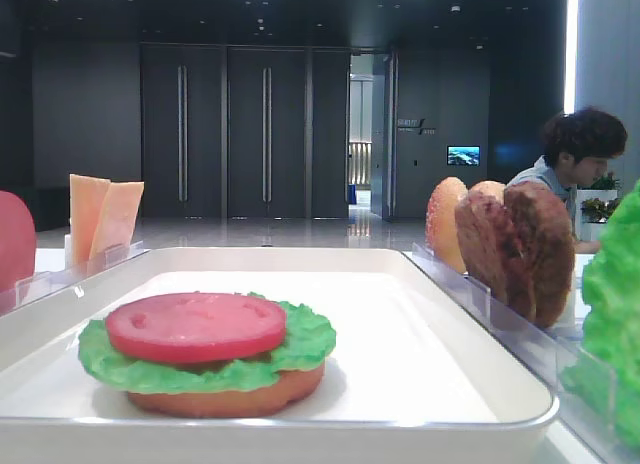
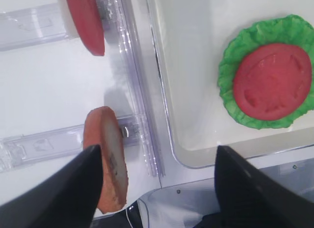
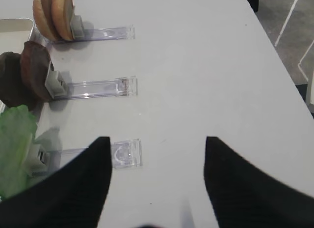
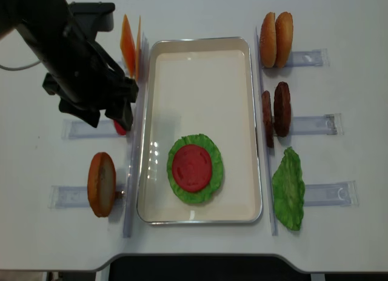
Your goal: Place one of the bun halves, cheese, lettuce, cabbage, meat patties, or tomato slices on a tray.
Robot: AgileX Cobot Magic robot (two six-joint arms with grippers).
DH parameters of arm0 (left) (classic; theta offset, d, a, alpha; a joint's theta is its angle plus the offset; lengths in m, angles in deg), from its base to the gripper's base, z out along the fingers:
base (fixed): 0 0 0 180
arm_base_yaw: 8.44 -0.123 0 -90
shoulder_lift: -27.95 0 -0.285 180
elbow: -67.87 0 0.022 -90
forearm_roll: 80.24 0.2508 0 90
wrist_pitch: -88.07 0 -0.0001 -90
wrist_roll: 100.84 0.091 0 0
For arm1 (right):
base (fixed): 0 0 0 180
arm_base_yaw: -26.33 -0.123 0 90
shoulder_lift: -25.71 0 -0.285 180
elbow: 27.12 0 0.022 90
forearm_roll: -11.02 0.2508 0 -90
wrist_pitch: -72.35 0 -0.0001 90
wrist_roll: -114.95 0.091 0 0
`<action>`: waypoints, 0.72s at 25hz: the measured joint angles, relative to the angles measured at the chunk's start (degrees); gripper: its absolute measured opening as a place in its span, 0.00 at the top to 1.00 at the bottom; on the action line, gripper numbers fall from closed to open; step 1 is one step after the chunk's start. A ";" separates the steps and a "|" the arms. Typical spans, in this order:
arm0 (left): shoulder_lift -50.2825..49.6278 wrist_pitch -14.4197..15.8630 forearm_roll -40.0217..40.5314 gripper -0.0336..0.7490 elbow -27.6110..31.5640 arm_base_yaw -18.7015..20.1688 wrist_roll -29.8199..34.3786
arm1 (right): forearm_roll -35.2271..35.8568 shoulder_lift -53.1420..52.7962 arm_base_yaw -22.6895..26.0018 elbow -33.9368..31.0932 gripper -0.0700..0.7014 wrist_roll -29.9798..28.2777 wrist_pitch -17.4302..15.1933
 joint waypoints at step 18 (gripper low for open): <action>5.06 0.28 2.06 0.26 0.00 -19.05 8.97 | 0.00 0.00 0.00 0.00 0.39 0.00 0.00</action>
